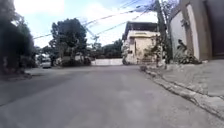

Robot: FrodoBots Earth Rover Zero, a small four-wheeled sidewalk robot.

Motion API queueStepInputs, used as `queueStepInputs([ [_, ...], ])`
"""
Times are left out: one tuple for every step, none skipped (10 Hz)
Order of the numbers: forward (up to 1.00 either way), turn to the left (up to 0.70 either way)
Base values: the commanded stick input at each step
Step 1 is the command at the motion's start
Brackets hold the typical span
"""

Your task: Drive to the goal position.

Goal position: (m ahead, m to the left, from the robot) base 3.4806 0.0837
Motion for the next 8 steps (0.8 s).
queueStepInputs([
  [0.7,0.0],
  [0.7,0.0],
  [0.7,0.0],
  [0.7,0.0],
  [0.7,0.0],
  [0.7,0.0],
  [0.7,0.0],
  [0.7,0.0],
])
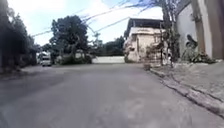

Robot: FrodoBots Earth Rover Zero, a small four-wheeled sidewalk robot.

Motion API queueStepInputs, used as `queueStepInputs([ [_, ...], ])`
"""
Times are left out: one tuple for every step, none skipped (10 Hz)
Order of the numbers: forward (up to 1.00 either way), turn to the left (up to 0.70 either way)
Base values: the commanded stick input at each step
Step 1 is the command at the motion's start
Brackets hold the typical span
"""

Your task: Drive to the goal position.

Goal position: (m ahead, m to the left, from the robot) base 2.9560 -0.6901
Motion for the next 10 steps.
queueStepInputs([
  [0.7,0.0],
  [0.7,0.0],
  [0.7,0.0],
  [0.7,0.0],
  [0.7,0.0],
  [0.7,0.0],
  [0.7,0.0],
  [0.7,0.0],
  [0.7,0.0],
  [0.7,-0.09],
])
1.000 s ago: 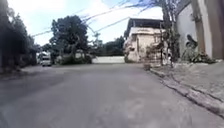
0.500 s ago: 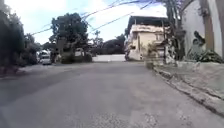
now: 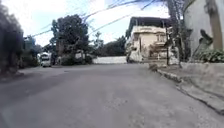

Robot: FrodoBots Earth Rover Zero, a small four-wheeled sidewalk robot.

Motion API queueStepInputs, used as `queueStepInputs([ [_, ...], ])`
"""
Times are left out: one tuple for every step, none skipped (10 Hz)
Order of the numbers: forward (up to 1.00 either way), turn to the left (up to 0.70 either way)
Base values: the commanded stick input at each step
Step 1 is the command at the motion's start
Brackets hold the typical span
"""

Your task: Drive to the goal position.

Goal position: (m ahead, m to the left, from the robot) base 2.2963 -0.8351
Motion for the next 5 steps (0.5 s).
queueStepInputs([
  [0.7,-0.26],
  [0.7,-0.35],
  [0.7,-0.35],
  [0.7,-0.35],
  [0.7,-0.13],
])
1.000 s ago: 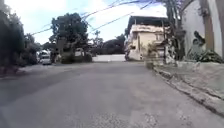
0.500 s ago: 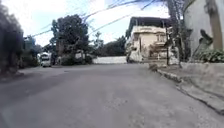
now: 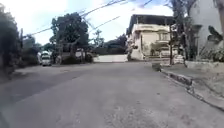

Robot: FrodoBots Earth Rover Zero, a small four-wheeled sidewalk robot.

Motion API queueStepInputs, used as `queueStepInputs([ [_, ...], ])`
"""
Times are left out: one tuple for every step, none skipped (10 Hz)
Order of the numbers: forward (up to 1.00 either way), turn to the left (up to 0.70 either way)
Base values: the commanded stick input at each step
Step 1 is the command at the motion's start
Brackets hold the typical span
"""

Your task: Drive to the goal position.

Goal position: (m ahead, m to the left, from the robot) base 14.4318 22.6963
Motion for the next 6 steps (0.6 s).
queueStepInputs([
  [0.7,0.0],
  [0.7,0.0],
  [0.7,0.0],
  [0.7,0.0],
  [0.7,0.0],
  [0.7,0.0],
])
